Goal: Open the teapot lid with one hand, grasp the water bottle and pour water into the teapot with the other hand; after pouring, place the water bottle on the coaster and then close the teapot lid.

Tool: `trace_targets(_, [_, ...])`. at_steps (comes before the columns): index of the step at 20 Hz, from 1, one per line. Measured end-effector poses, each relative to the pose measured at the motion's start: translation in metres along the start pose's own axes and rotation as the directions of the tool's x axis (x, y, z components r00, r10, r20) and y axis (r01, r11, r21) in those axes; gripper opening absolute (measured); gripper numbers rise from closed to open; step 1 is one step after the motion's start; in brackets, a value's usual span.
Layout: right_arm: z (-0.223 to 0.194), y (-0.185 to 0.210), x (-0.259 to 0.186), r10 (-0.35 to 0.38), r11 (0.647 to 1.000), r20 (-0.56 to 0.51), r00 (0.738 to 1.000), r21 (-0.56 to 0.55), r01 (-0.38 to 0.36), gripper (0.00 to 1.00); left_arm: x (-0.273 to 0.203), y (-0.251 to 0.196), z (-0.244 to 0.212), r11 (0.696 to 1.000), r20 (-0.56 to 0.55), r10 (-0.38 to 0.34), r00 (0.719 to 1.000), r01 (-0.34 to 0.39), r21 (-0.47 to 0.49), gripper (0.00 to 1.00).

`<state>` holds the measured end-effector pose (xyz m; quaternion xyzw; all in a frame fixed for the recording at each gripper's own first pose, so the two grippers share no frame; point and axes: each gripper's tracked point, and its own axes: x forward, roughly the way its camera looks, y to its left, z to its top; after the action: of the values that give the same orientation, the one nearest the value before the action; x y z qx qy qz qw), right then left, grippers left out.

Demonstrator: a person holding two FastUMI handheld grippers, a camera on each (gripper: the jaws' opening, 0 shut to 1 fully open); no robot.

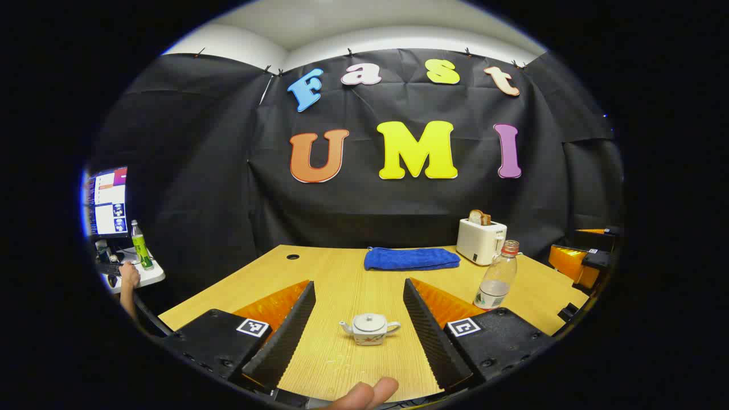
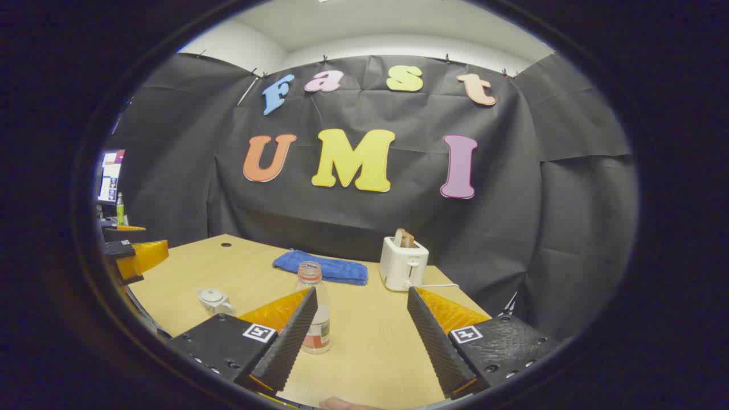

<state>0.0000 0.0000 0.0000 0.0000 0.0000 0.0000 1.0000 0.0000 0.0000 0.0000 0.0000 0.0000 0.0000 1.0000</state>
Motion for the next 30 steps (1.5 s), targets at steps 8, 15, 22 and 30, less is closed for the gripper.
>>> trace_targets(8, [0.005, -0.024, -0.002, -0.047, 0.998, 0.009, 0.999, 0.050, 0.046, 0.95, 0.013, -0.004, -0.014, 0.999, -0.021, 0.011, 1.000, -0.010, 0.048, 0.97])
trace_targets(15, [0.000, -0.029, 0.004, -0.059, 0.997, -0.007, 0.998, 0.059, 0.059, 0.98, 0.019, -0.001, -0.013, 0.999, -0.006, 0.012, 1.000, -0.012, 0.038, 0.98])
trace_targets(22, [-0.004, -0.029, 0.007, -0.059, 0.997, -0.013, 0.998, 0.055, 0.060, 0.98, 0.037, 0.007, -0.011, 1.000, 0.032, 0.005, 0.999, -0.005, 0.007, 0.98])
trace_targets(30, [-0.014, -0.017, 0.015, -0.055, 0.998, -0.034, 0.998, 0.027, 0.056, 0.98, 0.070, 0.003, -0.028, 0.998, 0.041, -0.045, 0.998, 0.046, -0.034, 0.98])
